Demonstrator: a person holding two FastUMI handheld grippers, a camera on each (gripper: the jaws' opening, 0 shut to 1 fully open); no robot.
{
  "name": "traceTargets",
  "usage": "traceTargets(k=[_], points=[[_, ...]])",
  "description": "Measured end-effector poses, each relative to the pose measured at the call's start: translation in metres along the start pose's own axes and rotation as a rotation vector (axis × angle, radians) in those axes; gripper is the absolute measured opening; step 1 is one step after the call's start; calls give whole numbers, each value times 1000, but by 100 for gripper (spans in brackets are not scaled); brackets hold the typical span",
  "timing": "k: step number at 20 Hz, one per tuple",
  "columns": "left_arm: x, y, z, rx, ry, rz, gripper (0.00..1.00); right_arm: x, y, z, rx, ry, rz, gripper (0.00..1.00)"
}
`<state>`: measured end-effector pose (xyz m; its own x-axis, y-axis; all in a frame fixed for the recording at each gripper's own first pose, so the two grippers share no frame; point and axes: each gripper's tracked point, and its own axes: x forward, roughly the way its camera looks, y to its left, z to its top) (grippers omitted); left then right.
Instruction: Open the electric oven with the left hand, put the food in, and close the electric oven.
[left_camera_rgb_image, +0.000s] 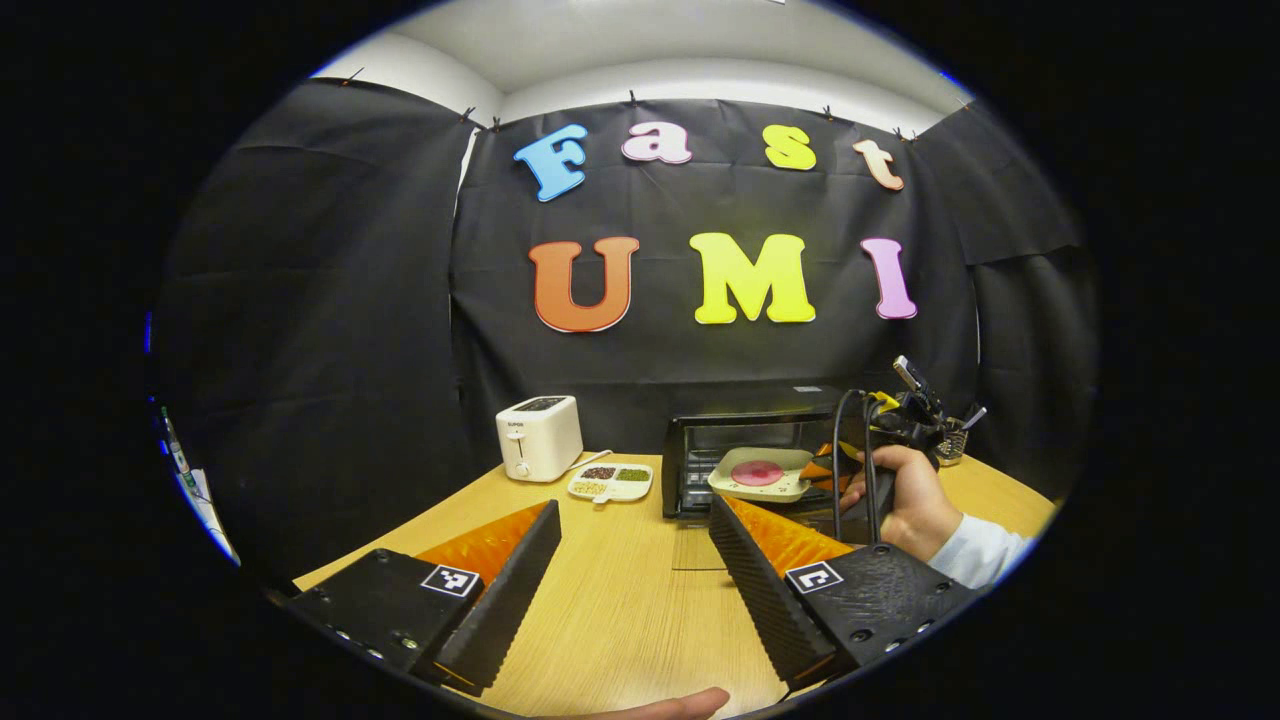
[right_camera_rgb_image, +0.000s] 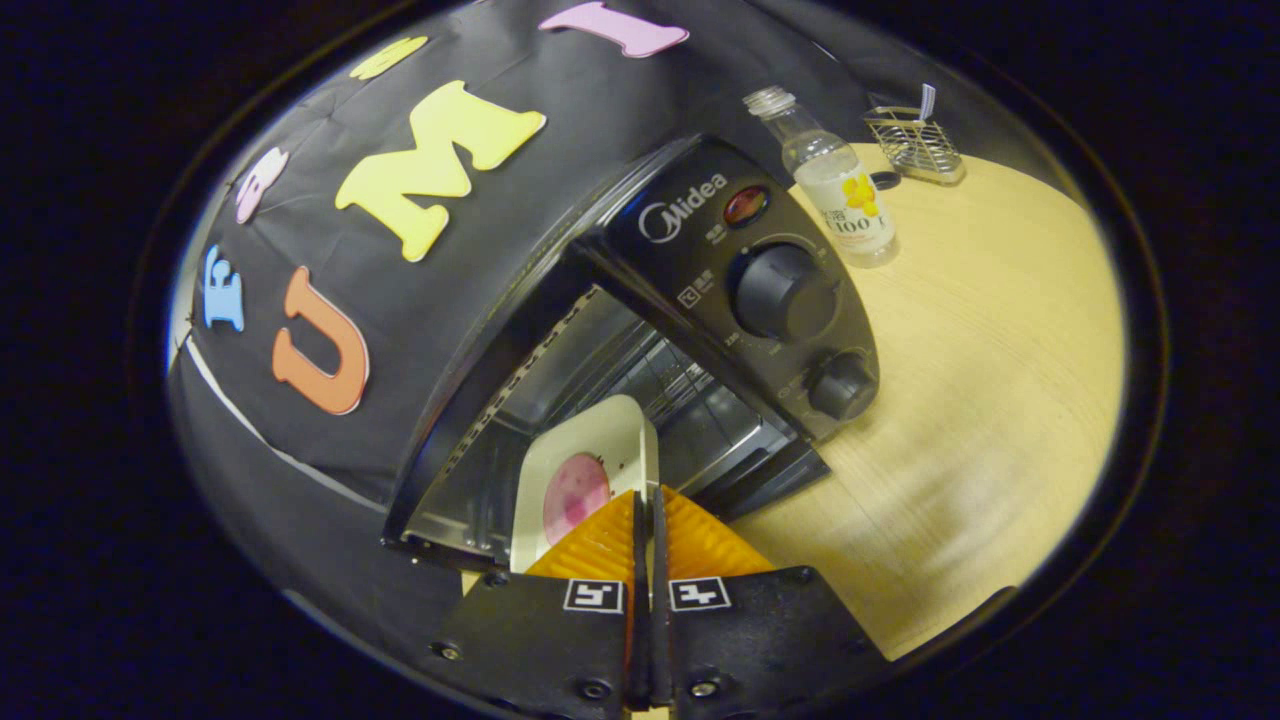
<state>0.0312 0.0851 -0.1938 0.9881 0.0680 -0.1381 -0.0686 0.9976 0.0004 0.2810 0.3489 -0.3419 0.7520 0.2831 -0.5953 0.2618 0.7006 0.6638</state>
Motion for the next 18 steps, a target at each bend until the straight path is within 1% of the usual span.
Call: traceTargets(k=[1,3,4,6,7,8,9,10,11,16,18], points=[[1,3,-2,1,0,6,95,8,1,2,9,-31,-16,4],[5,7,-6,8,3,15,96,21,9,7,30,-90,-13,4],[7,7,-7,16,5,13,95,27,12,9,40,-112,-11,0],[7,6,-11,31,3,12,95,41,10,14,28,-140,-49,1],[7,6,-12,34,-1,7,95,48,6,15,21,-155,-72,5],[8,3,-14,34,1,-1,95,54,6,17,14,-170,-82,5],[9,3,-16,31,8,-6,95,60,7,17,-3,-175,-95,5],[10,2,-19,27,13,-9,95,60,9,17,-20,-188,-97,1],[11,3,-22,27,20,-10,95,68,7,18,-46,-200,-107,4],[10,10,-29,27,40,5,95,74,8,24,-187,-277,-155,6],[7,13,-31,33,47,16,95,72,9,22,-215,-296,-157,7]])
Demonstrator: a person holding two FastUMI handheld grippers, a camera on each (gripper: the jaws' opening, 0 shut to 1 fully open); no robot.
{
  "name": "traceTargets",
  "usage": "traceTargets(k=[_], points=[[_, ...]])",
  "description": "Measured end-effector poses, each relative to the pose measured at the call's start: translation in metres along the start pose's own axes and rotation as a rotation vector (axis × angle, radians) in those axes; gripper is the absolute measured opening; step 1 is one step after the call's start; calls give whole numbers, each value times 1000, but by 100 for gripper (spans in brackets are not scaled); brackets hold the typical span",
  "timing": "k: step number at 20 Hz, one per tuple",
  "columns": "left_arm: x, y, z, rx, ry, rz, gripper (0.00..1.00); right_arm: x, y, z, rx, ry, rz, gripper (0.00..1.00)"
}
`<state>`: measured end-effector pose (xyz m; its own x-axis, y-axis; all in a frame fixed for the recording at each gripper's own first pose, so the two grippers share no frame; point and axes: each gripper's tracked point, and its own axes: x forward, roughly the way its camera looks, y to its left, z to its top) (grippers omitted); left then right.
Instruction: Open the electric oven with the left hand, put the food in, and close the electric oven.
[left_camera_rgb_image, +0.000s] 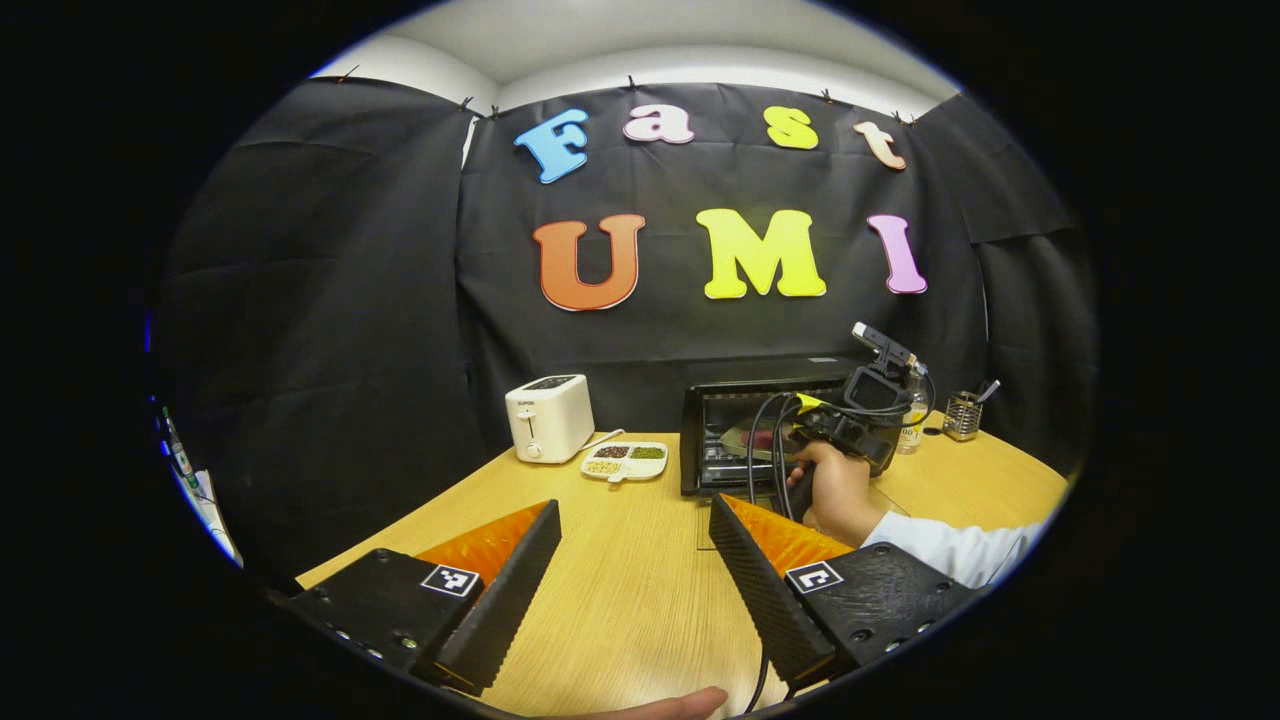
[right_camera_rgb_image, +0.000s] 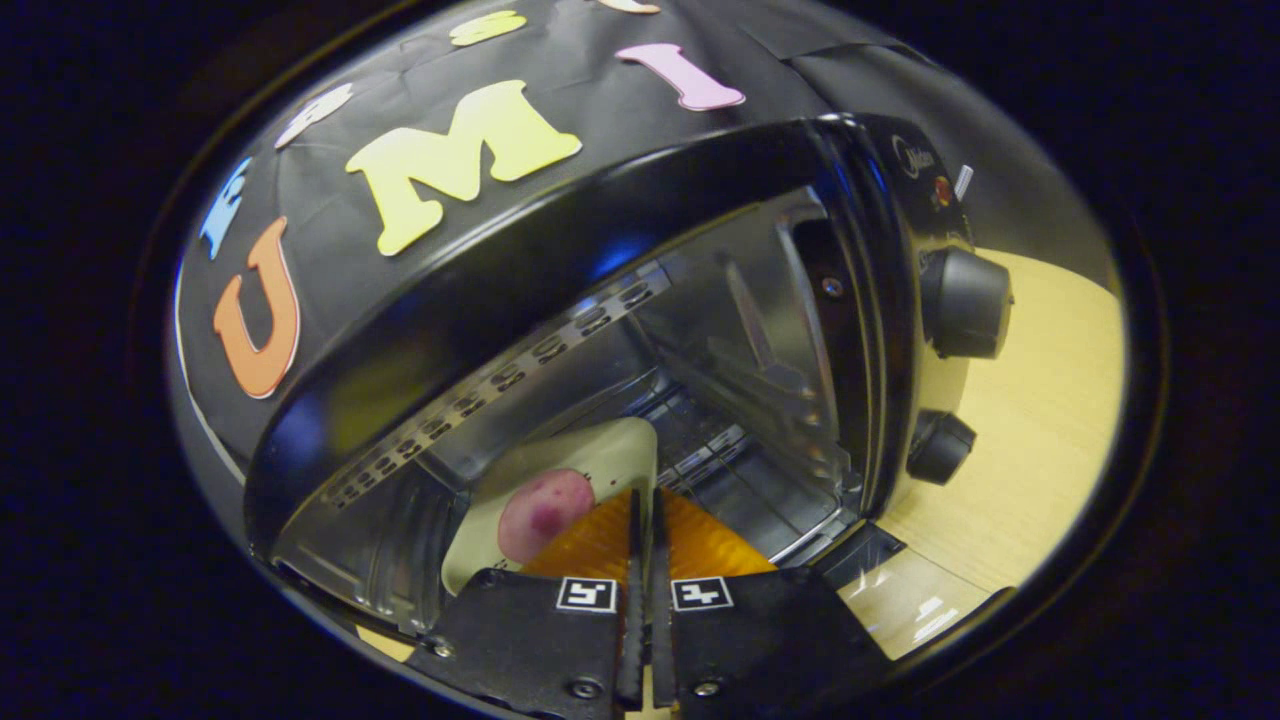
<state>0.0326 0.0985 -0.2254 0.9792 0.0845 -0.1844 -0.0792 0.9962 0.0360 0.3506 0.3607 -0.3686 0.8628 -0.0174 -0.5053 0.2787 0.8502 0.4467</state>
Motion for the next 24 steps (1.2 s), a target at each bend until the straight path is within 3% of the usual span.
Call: traceTargets(k=[2,4,5,9,10,11,16,18,19,22,24], points=[[-5,8,3,2,-6,16,95,-6,4,2,-49,-21,3,10],[-8,13,5,-9,-5,32,96,-15,9,0,-113,-27,16,21],[-10,15,8,-16,-6,38,96,-22,9,-1,-138,-20,23,35],[-14,17,15,-21,-17,58,95,-54,3,-9,-227,8,64,63],[-14,17,15,-22,-15,62,95,-63,2,-10,-256,16,79,65],[-15,17,15,-24,-13,67,95,-73,0,-12,-290,29,95,75],[-10,5,10,-7,2,59,95,-130,-19,7,-430,5,196,80],[-2,-7,9,0,16,44,95,-155,-25,20,-478,-11,241,87],[1,-9,9,1,15,40,95,-168,-30,29,-495,-29,257,92],[15,-17,6,-7,34,38,95,-206,-51,68,-519,-109,287,92],[27,-31,3,-17,49,19,95,-226,-69,98,-534,-169,293,97]])
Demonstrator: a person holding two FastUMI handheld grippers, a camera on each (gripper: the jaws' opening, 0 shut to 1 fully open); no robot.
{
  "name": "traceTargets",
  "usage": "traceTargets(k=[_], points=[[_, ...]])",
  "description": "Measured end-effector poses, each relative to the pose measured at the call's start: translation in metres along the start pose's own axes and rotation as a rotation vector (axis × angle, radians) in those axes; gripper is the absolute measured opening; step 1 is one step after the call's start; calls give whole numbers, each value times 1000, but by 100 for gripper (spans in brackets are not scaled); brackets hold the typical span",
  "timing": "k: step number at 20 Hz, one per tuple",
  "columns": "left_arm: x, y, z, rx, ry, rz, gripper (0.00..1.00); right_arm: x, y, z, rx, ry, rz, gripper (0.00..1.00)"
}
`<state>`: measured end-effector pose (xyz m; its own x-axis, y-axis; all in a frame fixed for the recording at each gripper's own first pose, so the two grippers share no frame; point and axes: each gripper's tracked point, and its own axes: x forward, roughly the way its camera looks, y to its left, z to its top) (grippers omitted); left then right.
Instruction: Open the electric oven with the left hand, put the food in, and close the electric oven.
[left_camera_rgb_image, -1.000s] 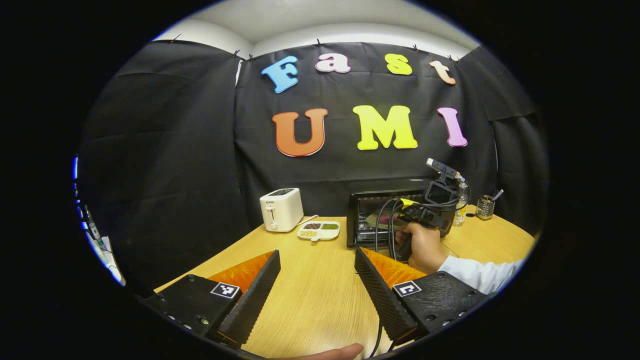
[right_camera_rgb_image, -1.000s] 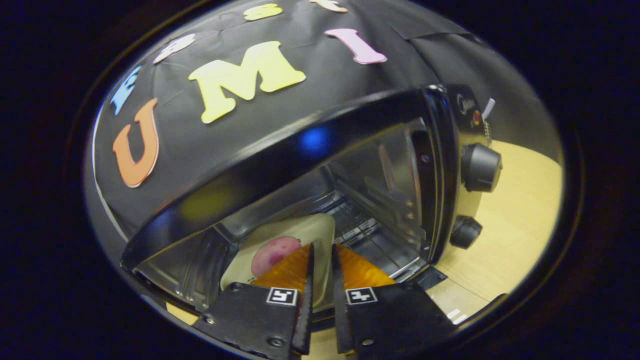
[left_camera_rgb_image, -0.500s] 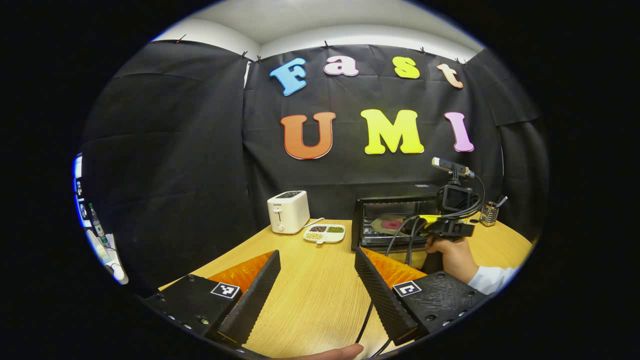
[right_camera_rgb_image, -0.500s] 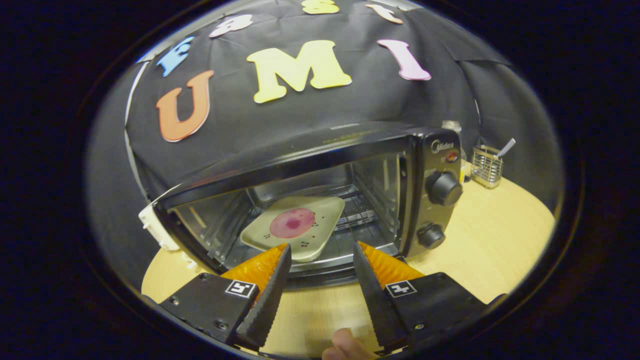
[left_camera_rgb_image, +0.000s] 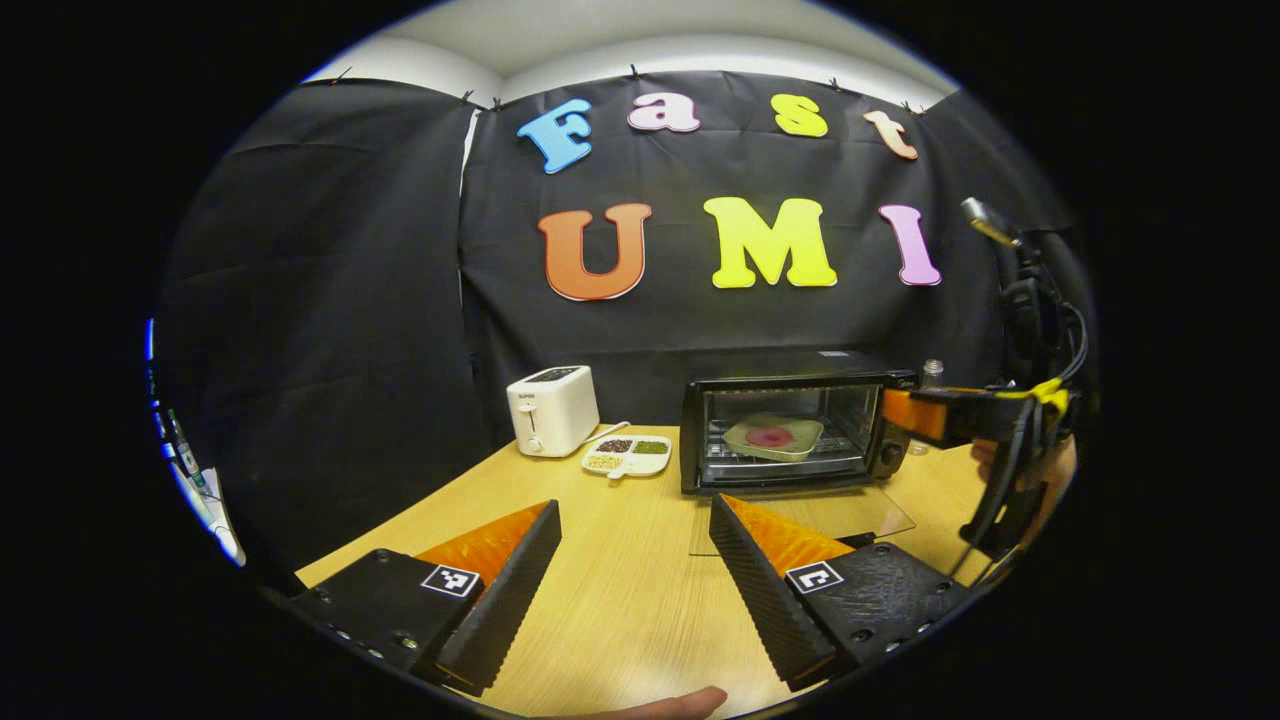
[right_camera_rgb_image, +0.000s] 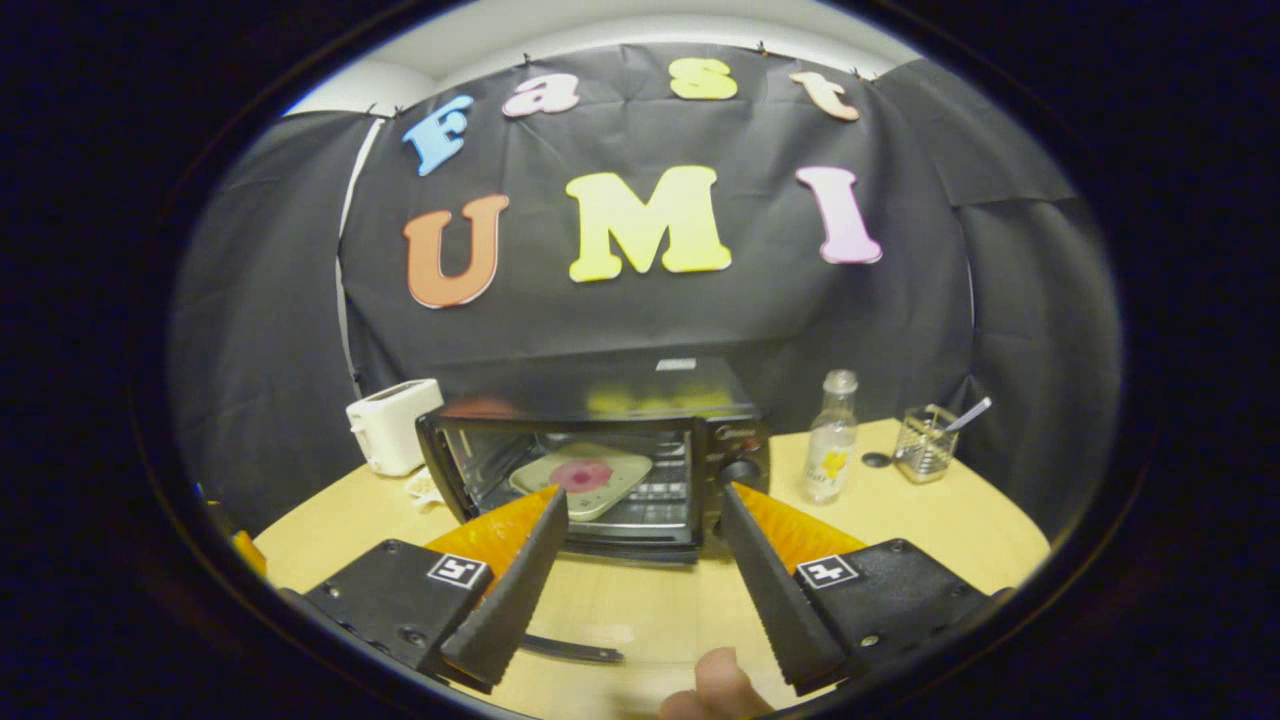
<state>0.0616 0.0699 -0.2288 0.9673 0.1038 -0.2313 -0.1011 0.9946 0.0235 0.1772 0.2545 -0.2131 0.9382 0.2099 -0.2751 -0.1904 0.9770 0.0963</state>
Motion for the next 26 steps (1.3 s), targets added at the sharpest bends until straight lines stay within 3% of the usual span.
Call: traceTargets(k=[8,14,19,26], points=[[42,-111,-52,-9,146,-186,96,-69,-93,71,-21,-139,-48,99],[54,-162,-113,27,323,-258,96,-101,-165,102,47,-222,-99,98],[64,-180,-142,28,423,-284,96,-111,-203,98,66,-242,-130,96],[80,-179,-146,32,512,-246,96,-124,-245,95,68,-274,-205,96]])
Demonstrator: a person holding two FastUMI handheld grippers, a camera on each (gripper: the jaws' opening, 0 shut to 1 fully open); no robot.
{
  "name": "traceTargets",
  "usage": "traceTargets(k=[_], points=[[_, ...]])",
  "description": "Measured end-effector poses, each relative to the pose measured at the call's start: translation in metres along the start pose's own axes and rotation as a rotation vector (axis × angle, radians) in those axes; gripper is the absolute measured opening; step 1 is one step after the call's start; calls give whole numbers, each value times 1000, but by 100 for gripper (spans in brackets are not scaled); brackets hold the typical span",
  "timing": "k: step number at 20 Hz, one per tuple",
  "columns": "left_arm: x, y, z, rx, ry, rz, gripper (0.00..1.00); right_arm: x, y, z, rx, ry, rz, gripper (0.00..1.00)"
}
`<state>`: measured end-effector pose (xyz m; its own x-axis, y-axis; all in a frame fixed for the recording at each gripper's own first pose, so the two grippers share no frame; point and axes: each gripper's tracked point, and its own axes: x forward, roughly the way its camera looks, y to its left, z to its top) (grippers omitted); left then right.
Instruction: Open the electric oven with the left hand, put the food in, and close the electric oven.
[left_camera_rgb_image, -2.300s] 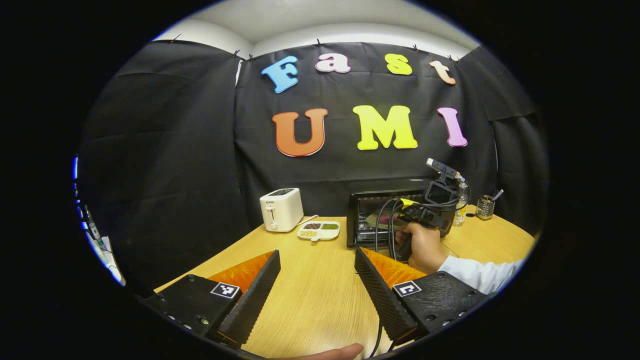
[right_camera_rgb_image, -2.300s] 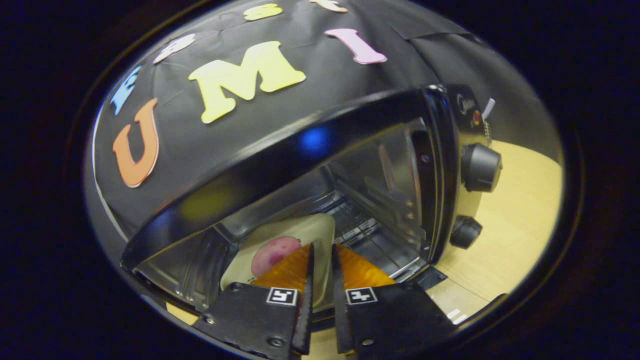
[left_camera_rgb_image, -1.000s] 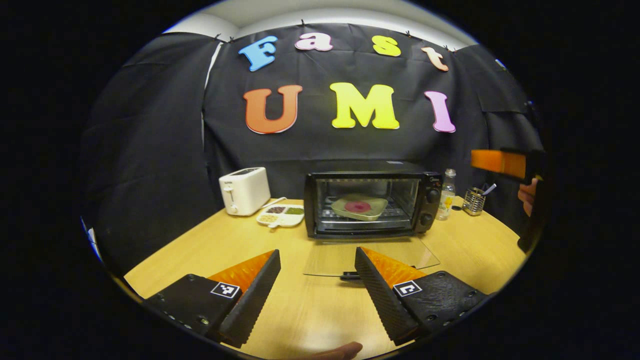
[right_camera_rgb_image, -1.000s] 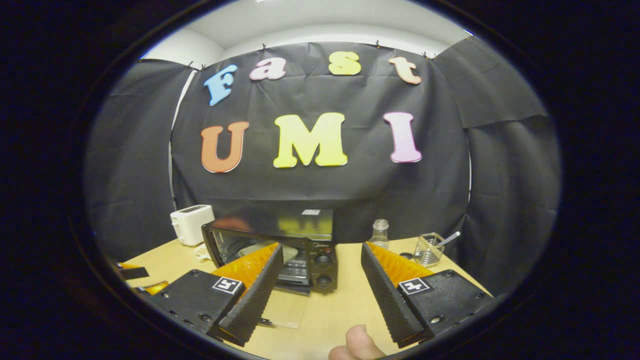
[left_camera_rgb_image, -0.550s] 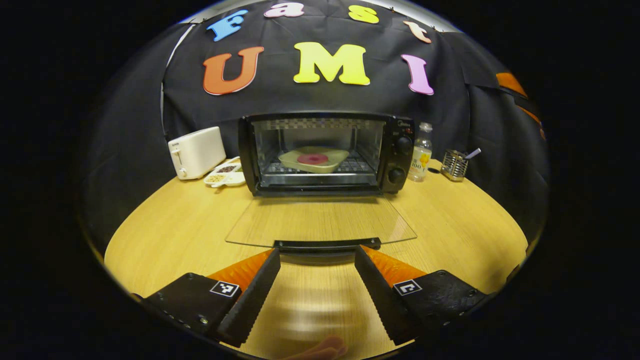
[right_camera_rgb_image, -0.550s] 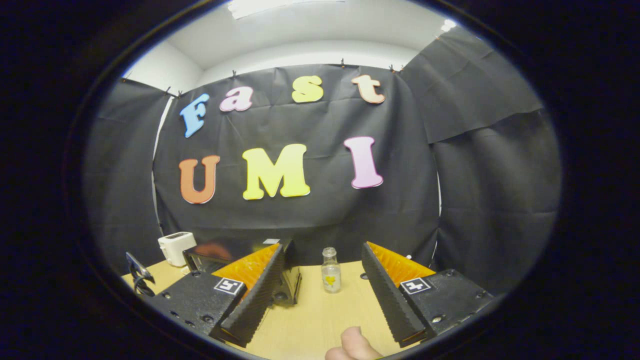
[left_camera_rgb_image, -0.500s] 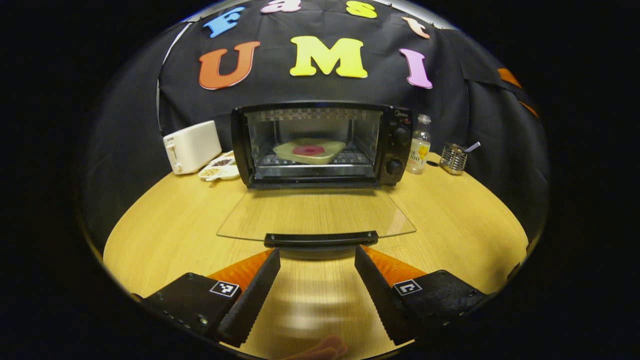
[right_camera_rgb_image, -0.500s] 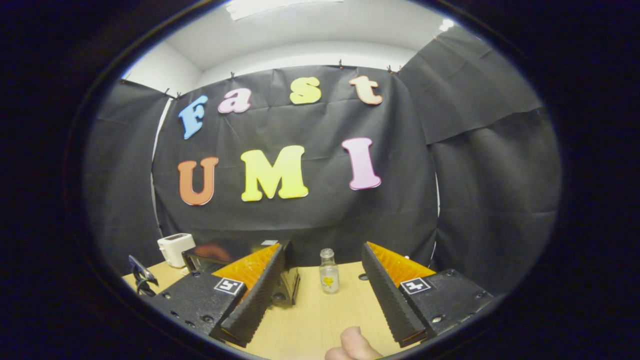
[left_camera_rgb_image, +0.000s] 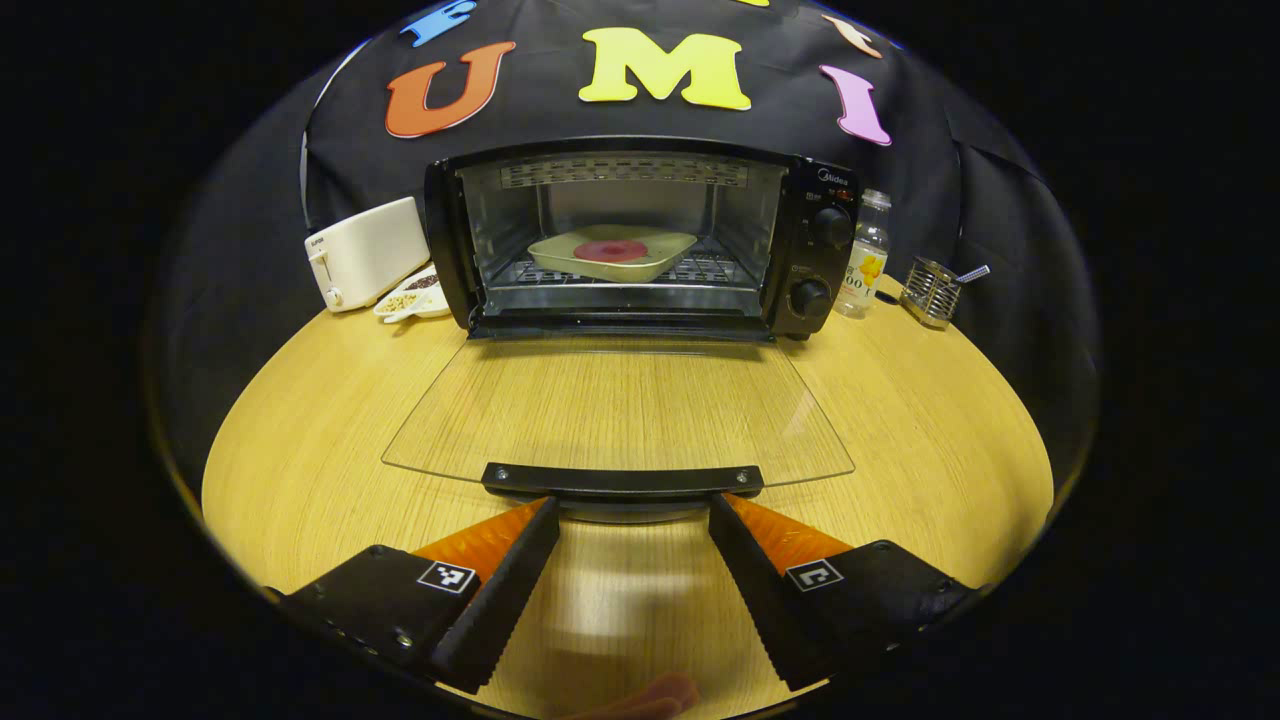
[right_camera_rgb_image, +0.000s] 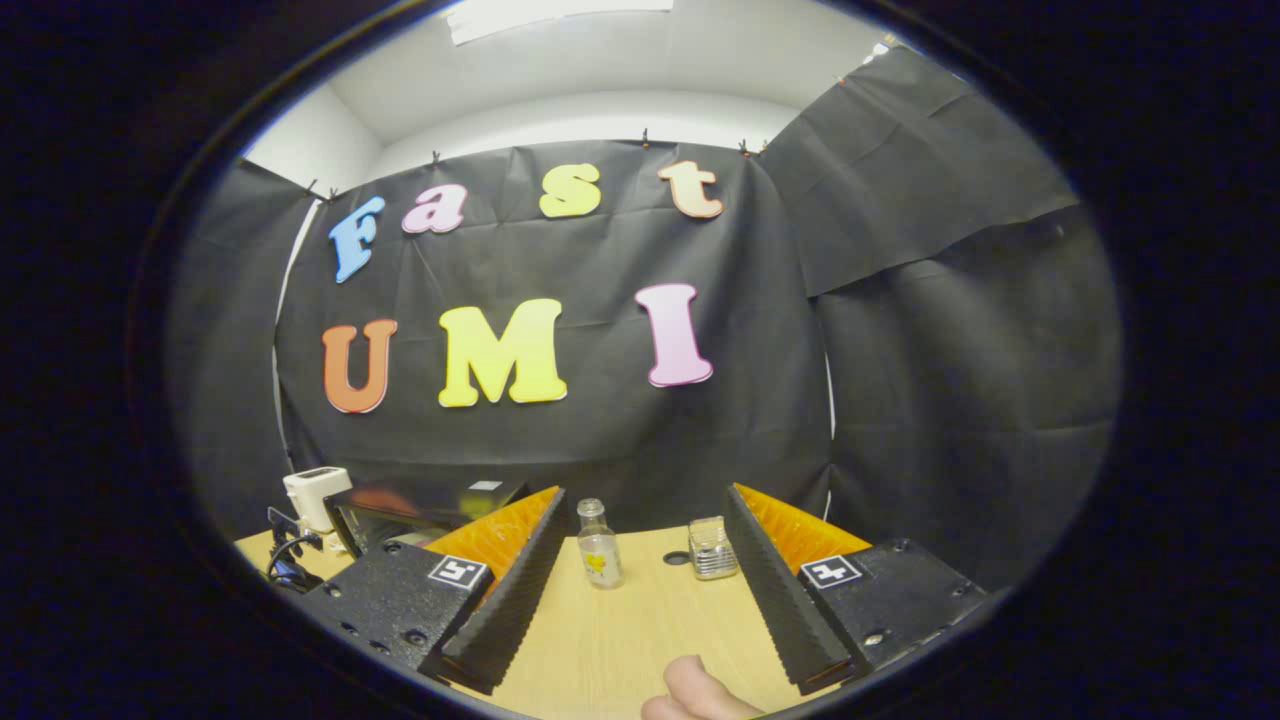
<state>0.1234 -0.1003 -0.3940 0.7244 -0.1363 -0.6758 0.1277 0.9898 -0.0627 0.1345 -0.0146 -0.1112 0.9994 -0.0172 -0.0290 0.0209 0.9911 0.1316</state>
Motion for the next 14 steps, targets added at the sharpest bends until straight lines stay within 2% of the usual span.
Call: traceTargets(k=[3,7,12,13,14], points=[[-1,-2,3,26,0,1,96,-1,-7,0,6,-12,-13,99],[-5,-2,8,21,-7,2,96,2,-8,-7,-1,12,-11,96],[-20,-3,33,42,-66,5,96,0,-6,-14,19,35,-8,96],[-22,-3,39,46,-79,5,100,-1,-4,-14,24,38,-3,96],[-24,-3,44,45,-92,6,96,-1,-3,-14,26,39,-1,96]])
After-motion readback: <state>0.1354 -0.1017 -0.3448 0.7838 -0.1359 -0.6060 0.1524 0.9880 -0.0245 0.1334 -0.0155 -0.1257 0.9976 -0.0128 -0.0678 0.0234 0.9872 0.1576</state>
